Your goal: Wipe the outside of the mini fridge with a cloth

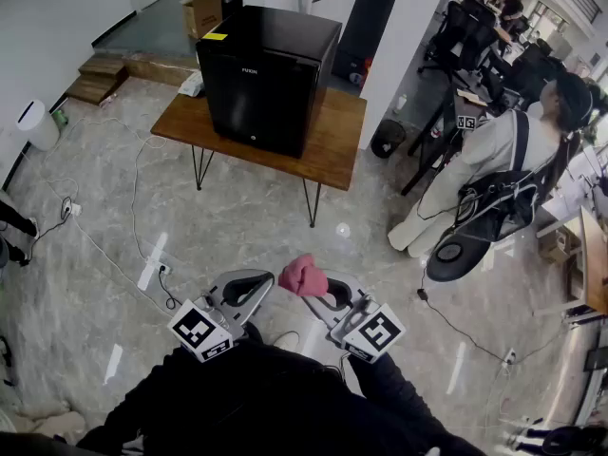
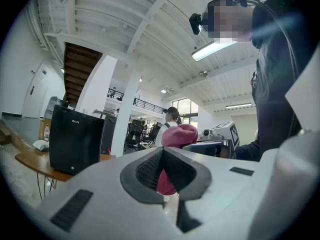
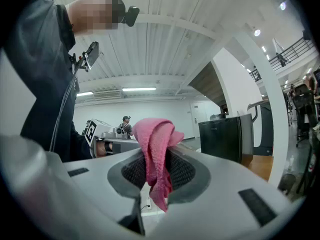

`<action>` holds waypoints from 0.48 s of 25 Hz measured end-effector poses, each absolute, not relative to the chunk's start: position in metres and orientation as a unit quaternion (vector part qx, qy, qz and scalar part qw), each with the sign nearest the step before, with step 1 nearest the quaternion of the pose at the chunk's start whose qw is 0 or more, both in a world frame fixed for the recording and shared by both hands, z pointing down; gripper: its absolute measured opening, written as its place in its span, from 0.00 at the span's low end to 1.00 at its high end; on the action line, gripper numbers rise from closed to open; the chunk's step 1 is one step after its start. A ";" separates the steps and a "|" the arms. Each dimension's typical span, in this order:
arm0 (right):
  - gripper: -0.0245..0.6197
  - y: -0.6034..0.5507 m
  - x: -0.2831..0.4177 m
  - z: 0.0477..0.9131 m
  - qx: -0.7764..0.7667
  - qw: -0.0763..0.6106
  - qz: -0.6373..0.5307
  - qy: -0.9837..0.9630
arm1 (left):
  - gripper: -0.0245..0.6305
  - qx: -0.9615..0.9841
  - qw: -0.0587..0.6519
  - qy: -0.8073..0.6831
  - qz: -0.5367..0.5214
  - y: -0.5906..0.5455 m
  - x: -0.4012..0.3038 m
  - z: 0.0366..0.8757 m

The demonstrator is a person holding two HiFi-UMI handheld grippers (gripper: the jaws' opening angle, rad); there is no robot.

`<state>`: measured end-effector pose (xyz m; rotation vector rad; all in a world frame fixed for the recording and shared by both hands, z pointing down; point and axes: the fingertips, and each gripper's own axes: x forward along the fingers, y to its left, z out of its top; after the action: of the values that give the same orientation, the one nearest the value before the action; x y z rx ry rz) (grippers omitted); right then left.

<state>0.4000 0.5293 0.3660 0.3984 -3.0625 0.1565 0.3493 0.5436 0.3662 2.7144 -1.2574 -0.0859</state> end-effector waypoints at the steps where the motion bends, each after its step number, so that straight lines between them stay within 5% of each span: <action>1: 0.17 0.528 0.400 0.365 0.129 0.023 0.049 -0.990 | 0.05 0.904 0.074 -0.419 -0.029 0.542 0.349 0.365; 12: 0.18 0.515 0.409 0.361 0.134 0.029 0.040 -0.990 | 0.05 0.903 0.073 -0.423 -0.033 0.524 0.356 0.359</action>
<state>0.4086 0.5151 0.3612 0.4134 -3.0541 0.1242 0.3562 0.5240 0.3589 2.7110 -1.2698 -0.0984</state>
